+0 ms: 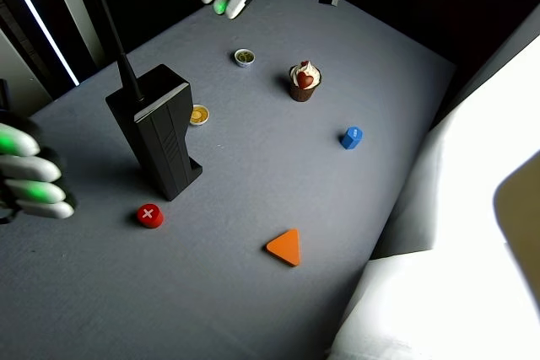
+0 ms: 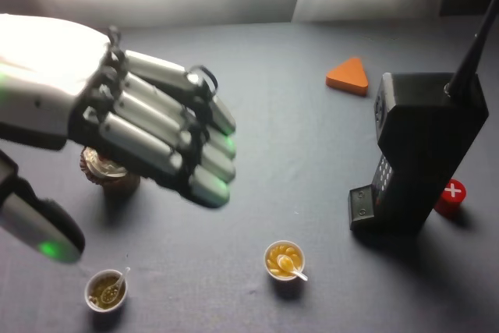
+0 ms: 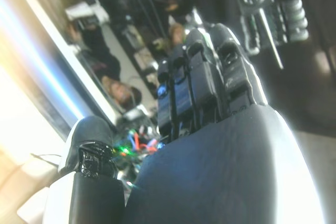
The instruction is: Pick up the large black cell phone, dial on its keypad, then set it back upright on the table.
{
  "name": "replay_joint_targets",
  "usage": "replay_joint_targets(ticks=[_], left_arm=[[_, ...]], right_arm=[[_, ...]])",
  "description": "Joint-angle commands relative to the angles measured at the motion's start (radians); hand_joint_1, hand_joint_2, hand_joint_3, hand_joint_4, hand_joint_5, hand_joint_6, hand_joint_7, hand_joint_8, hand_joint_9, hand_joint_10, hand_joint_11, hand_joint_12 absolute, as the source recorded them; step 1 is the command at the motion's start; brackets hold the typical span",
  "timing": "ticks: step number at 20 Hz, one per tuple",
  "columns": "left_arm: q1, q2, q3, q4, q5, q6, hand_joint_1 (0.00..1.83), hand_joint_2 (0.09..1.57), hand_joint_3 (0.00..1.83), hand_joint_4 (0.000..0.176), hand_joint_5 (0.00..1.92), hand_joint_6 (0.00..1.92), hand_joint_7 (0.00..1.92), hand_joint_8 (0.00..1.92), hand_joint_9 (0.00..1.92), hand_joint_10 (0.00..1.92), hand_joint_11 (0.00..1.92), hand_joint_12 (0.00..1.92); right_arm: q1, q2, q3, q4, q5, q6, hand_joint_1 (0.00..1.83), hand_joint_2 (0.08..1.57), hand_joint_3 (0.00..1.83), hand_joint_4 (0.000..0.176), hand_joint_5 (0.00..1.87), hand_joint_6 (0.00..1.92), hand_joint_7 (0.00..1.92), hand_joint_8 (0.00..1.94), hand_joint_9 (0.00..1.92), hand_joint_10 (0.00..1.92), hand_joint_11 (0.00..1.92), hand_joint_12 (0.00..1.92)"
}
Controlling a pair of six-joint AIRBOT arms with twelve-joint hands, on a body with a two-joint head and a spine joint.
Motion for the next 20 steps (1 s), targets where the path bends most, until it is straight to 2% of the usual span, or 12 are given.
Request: replay_joint_targets(ticks=[1,2,3,6,10,13,18,19,20], left_arm=[[-0.016,0.005,-0.007,-0.111,-0.020,-0.009,0.18,1.28,0.00,0.000,0.31,0.00,0.33,0.00,0.33,0.00,0.00,0.55],[0.002,0.006,-0.012,-0.132,-0.001,-0.016,0.19,1.28,0.00,0.000,0.33,0.01,0.36,0.01,0.34,0.01,0.00,0.58],[0.035,0.006,-0.016,-0.189,0.007,-0.011,0.18,1.28,0.00,0.000,0.34,0.00,0.37,0.01,0.35,0.01,0.00,0.64],[0.054,0.006,-0.024,-0.269,0.030,0.004,0.21,1.27,0.00,0.000,0.34,0.00,0.37,0.00,0.34,0.00,0.00,0.67],[0.031,-0.010,-0.003,-0.260,0.037,0.070,0.25,1.26,0.00,0.000,0.32,0.00,0.34,0.00,0.32,0.00,0.00,0.64],[0.045,-0.039,0.031,-0.265,0.037,0.140,0.17,1.27,0.00,0.000,0.31,0.00,0.32,0.00,0.31,0.00,0.00,0.62],[0.058,-0.049,0.022,-0.287,0.080,0.170,0.23,1.26,0.00,0.000,0.33,0.00,0.36,0.00,0.35,0.00,0.00,0.70],[0.063,-0.045,0.015,-0.291,0.090,0.190,0.23,1.26,0.00,0.000,0.33,0.00,0.35,0.00,0.34,0.00,0.00,0.68],[0.067,-0.041,0.002,-0.275,0.118,0.195,0.21,1.26,0.00,0.000,0.32,0.00,0.34,0.00,0.33,0.00,0.00,0.65]], right_arm=[[0.012,-0.003,0.008,-0.026,0.125,0.002,0.00,0.86,0.00,0.000,0.00,0.00,0.00,0.00,0.00,0.00,0.03,0.05],[0.012,-0.013,0.017,-0.026,0.125,-0.003,0.00,0.86,0.00,0.000,0.00,0.00,0.00,0.00,0.00,0.00,0.03,0.05],[0.012,-0.032,0.032,-0.027,0.125,-0.005,0.00,0.87,0.00,0.000,0.00,0.00,0.00,0.00,0.00,0.00,0.04,0.06],[0.011,-0.071,0.058,-0.028,0.125,-0.030,0.00,0.87,0.00,0.000,0.00,0.00,0.00,0.00,0.00,0.00,0.04,0.06],[0.040,-0.106,0.080,-0.028,0.125,-0.048,0.00,0.89,0.01,0.000,0.00,0.00,0.00,0.00,0.00,0.00,0.02,0.04],[0.061,-0.134,0.102,-0.027,0.111,-0.064,0.01,0.92,0.01,0.000,0.00,0.00,0.00,0.00,0.00,0.00,0.02,0.05],[0.091,-0.172,0.125,-0.027,0.072,-0.081,0.10,0.90,0.00,0.000,0.00,0.00,0.00,0.00,0.00,0.00,0.02,0.06],[0.091,-0.180,0.133,-0.027,0.072,-0.085,0.10,0.89,0.00,0.000,0.02,0.01,0.01,0.00,0.00,0.00,0.04,0.08],[0.091,-0.192,0.147,-0.028,0.065,-0.086,0.10,0.88,0.01,0.000,0.03,0.00,0.02,0.00,0.01,0.00,0.01,0.22]])
